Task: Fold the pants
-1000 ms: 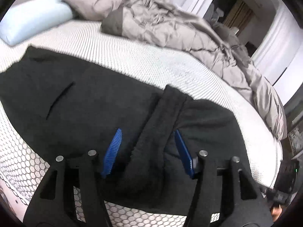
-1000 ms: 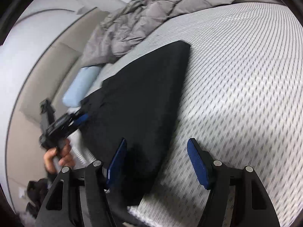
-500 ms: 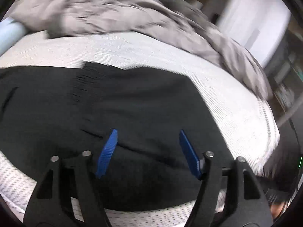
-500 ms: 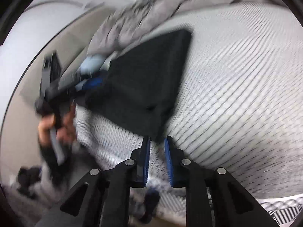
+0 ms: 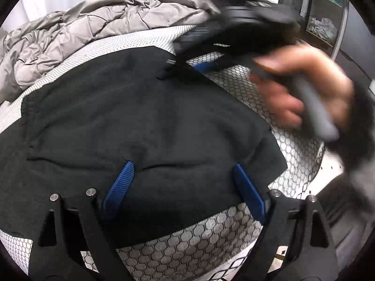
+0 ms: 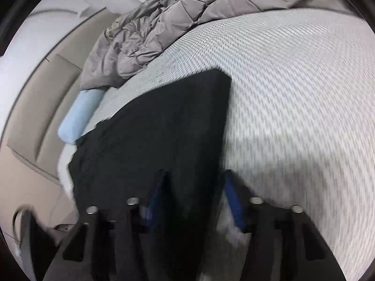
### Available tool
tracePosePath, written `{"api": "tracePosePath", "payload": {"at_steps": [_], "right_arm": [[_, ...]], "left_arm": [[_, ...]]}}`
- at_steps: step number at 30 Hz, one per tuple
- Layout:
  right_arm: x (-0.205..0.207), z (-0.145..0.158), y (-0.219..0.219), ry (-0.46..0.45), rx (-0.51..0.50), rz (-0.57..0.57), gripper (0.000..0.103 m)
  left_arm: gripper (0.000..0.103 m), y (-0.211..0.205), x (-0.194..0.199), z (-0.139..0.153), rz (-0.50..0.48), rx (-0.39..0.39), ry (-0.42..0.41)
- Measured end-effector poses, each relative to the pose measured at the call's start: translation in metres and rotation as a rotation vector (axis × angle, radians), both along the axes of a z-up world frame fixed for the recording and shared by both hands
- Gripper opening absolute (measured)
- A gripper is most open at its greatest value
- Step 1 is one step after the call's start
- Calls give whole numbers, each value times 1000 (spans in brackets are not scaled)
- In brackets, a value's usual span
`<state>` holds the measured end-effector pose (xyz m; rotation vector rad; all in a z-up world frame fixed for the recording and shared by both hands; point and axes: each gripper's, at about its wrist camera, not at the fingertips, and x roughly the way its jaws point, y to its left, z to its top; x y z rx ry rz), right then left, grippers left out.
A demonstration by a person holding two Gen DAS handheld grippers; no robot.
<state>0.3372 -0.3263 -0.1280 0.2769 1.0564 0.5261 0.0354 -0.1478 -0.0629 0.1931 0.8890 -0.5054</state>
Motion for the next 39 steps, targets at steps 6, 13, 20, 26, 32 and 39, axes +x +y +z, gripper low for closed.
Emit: {"api": "tracePosePath", "payload": {"at_steps": [6, 13, 20, 26, 32, 39], "right_arm": [[87, -5, 18, -94, -68, -24, 34], [46, 7, -7, 1, 58, -37, 49], [-53, 9, -29, 11, 91, -106, 50], [-109, 37, -30, -174, 79, -154, 98], [-124, 51, -21, -224, 51, -112, 101], [-131, 50, -16, -244, 10, -86, 101]], "left_arm": [[86, 8, -2, -1, -29, -19, 6], [86, 59, 15, 21, 42, -186, 45], [86, 179, 14, 50, 387, -354, -3], [87, 335, -12, 41, 794, -522, -8], [88, 452, -12, 4, 1081, -667, 102], [38, 484, 44, -11, 1161, -570, 59]]}}
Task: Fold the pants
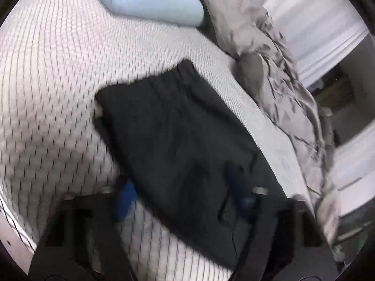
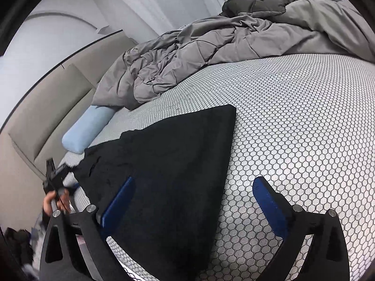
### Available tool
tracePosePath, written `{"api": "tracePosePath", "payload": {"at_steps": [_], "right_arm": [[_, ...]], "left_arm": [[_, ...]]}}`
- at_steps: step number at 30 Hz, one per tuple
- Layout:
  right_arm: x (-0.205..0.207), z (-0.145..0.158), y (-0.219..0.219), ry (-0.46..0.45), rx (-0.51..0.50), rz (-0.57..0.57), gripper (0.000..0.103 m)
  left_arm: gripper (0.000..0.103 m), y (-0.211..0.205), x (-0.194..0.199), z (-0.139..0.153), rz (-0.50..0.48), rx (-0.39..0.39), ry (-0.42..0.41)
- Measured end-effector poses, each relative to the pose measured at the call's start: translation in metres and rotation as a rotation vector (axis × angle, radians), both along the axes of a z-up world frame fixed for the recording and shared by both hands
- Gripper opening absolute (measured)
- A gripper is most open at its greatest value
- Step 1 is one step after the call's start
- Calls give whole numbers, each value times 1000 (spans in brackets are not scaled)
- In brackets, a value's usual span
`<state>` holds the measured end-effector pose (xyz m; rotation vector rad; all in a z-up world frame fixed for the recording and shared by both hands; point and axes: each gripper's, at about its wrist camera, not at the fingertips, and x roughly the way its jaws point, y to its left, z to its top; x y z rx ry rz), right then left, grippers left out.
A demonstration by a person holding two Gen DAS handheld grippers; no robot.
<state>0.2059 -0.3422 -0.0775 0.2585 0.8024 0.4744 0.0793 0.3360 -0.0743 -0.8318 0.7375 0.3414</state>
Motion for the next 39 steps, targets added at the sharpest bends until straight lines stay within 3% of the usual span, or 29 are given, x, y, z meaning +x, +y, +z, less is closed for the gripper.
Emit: {"api": "tracePosePath", "payload": {"at_steps": [2, 3, 5, 9, 13, 15, 17, 20, 23, 28, 30, 34, 36, 39], "right_arm": [[3, -4, -3, 14, 3, -7, 101], [3, -4, -4, 14, 5, -9, 101], [5, -5, -7, 20, 16, -14, 101], [7, 1, -10, 9, 34, -11, 101], [5, 6, -10, -10, 43, -10, 101], [4, 7, -12, -15, 46, -14, 101], [4, 8, -16, -21, 41, -31, 101], [6, 11, -28, -36, 29, -74, 101], [12, 10, -49, -24, 52, -139, 101], [17, 9, -74, 25, 142, -142, 101], [16, 6, -74, 49, 179, -72, 101], [14, 2, -52, 82, 254, 103, 101], [15, -4, -34, 122, 292, 191, 86], [14, -11, -12, 150, 287, 264, 76]], "left_arm": [[12, -3, 14, 2, 25, 70, 37], [7, -6, 16, 8, 26, 105, 44], [2, -22, 19, 29, 19, 201, 24], [0, -89, 4, 100, -105, 369, -109], [0, -188, -1, 164, -325, 477, -264], [0, -238, 0, 180, -445, 505, -325], [9, -305, 9, 182, -654, 479, -337], [68, -396, 30, 153, -997, 396, -225], [68, -442, 27, 120, -1093, 408, -160], [68, -440, 10, 102, -1093, 391, -129], [70, -423, -4, 106, -1043, 421, -145], [79, -382, 17, 109, -894, 451, -161], [79, -362, 33, 100, -837, 461, -154], [79, -330, 51, 75, -764, 451, -109]]}}
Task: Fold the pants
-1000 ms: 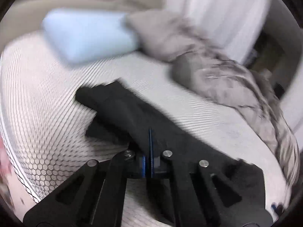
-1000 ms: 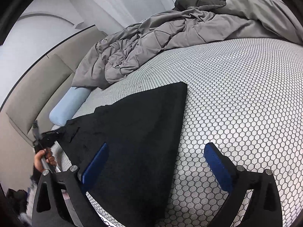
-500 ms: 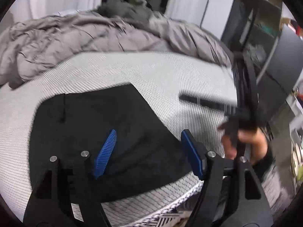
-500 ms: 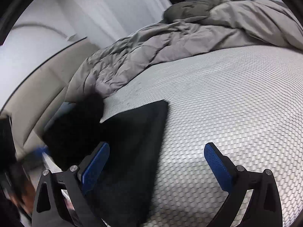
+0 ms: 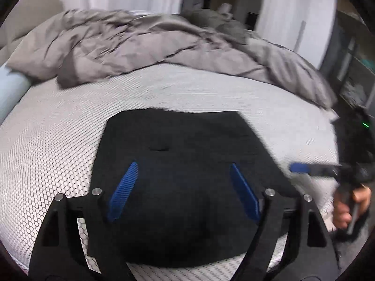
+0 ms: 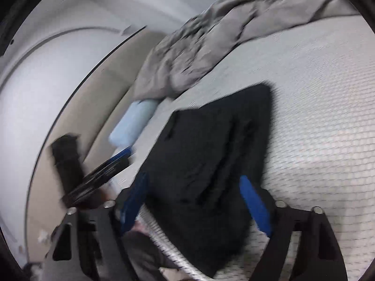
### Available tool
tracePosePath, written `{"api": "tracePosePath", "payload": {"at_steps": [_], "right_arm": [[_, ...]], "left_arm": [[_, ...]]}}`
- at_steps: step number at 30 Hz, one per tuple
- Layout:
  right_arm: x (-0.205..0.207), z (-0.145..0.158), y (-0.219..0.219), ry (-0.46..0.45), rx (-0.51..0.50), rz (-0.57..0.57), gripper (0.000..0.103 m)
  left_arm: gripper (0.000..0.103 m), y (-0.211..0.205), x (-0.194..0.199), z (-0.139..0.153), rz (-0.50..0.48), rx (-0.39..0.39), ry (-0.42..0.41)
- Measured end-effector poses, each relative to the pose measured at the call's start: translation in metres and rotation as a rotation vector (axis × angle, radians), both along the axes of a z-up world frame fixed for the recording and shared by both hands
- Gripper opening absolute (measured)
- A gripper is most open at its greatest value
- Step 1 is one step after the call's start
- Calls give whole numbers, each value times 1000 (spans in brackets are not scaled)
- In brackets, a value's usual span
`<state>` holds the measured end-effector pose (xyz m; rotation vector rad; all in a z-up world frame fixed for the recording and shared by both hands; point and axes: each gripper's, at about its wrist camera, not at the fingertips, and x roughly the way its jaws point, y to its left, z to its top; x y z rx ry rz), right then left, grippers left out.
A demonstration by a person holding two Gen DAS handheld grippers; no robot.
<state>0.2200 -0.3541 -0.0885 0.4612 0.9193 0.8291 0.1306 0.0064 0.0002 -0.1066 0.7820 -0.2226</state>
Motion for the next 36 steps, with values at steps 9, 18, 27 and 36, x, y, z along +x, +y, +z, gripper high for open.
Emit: {"api": "tracePosePath", "payload": {"at_steps": [9, 18, 27, 36], "right_arm": [[30, -36, 49, 107, -90, 59, 71], [-10, 18, 69, -194, -269, 9, 8], [-4, -10, 37, -75, -296, -43, 59], [26, -39, 27, 110, -162, -7, 81]], "left_arm": [[79, 48, 18, -64, 59, 62, 81], [79, 55, 13, -58, 65, -11, 75], [81, 38, 16, -67, 79, 84, 114], [84, 39, 18, -70, 71, 62, 118]]}}
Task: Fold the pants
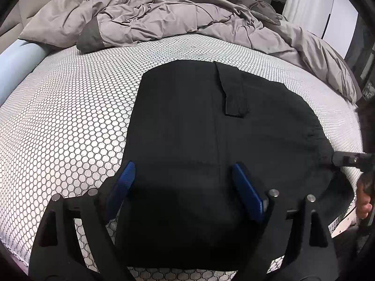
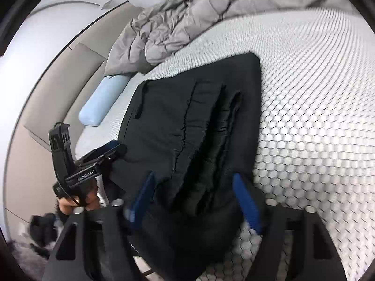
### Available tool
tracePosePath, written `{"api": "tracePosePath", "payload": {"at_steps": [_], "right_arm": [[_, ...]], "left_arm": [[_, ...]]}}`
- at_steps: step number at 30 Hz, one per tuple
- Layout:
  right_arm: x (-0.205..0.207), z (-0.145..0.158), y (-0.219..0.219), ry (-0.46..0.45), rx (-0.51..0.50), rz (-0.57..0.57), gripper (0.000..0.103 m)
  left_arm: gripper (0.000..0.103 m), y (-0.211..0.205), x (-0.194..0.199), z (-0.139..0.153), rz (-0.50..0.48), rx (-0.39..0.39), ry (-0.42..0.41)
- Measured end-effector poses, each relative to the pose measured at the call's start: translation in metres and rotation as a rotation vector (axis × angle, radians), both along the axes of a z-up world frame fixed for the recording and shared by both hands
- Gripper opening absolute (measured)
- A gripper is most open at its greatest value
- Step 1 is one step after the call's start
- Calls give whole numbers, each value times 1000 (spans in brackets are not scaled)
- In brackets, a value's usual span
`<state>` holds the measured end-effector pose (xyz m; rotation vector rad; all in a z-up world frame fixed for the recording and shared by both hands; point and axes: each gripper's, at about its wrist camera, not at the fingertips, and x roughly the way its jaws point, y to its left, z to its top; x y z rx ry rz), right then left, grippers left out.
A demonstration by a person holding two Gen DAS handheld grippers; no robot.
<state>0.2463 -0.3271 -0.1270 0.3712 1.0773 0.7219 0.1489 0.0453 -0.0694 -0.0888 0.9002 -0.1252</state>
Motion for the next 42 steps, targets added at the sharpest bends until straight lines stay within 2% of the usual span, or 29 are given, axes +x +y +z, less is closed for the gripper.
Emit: {"api": "tracePosePath", "payload": {"at_steps": [1, 2, 3, 4, 5, 6, 10, 13, 15, 17, 19, 20, 22, 23, 24, 25, 26, 27, 28, 29, 31, 32, 33, 34, 36, 38, 41, 42], "right_arm": [[7, 0, 4, -4, 2, 11, 81], [13, 0, 13, -30, -21, 12, 72], [14, 3, 17, -72, -70, 7, 41], [15, 4, 18, -95, -95, 22, 32], [14, 7, 18, -104, -77, 24, 22], [10, 15, 19, -118, -64, 23, 17], [-25, 63, 16, -210, -15, 24, 16], [-55, 81, 22, -234, 17, 19, 16], [-66, 71, 24, -211, -13, 2, 16], [-62, 40, 25, -127, -84, -25, 17], [-57, 9, 30, -88, -227, -42, 18], [-54, 0, 28, -71, -242, -48, 20], [-56, 6, 25, -98, -220, -41, 24], [-58, 14, 22, -121, -235, -34, 35], [-62, 20, 18, -150, -247, -46, 52], [-66, 29, 10, -202, -242, -76, 59], [-67, 35, 1, -240, -222, -122, 71], [-66, 38, -9, -252, -182, -165, 78], [-59, 35, -18, -214, -136, -194, 79], [-50, 29, -22, -165, -94, -197, 80], [-31, 4, -27, -67, 1, -187, 80], [-23, -5, -28, -32, 7, -196, 80], [-17, -9, -26, -16, 3, -197, 80], [-13, -8, -20, -42, -6, -177, 79], [-7, -3, -14, -62, -15, -127, 45], [2, -3, -16, -51, 12, -129, 36], [33, 0, -23, -69, 12, -202, 34], [49, -1, -25, -77, -21, -240, 36]], "left_arm": [[84, 1, 2, 0, 1, -7, 2], [85, 1, 4, 0, 8, -12, 7], [85, 2, 5, 0, 9, -19, 8], [84, 2, 6, 1, 5, -25, 8], [84, 3, 7, 3, 6, -27, 4], [84, 3, 6, 6, 10, -24, -7], [84, 5, -4, 21, 2, -32, -70], [84, 17, -14, 29, 10, -75, -97], [84, 25, -19, 31, 21, -83, -99], [84, 35, -23, 30, 37, -89, -100], [84, 42, -23, 24, 46, -88, -75], [84, 43, -23, 22, 53, -81, -68], [84, 43, -23, 17, 46, -65, -58], [84, 41, -23, 16, 29, -53, -56], [84, 40, -22, 13, 21, -34, -50], [84, 39, -21, 10, 21, -24, -38], [84, 42, -17, 5, 33, -27, -10], [84, 47, -13, -1, 49, -68, 27], [83, 57, -9, -7, 67, -154, 73], [80, 63, -7, -10, 69, -207, 93], [63, 72, -4, -15, 42, -307, 116], [46, 73, -4, -18, 28, -336, 122], [35, 73, -3, -20, 13, -366, 130], [33, 73, -2, -21, 11, -375, 135], [29, 70, 1, -19, 9, -355, 114], [29, 65, 14, -17, 17, -328, 106], [29, 50, 56, -14, 37, -284, 134], [29, 44, 68, -12, 32, -266, 137]]}}
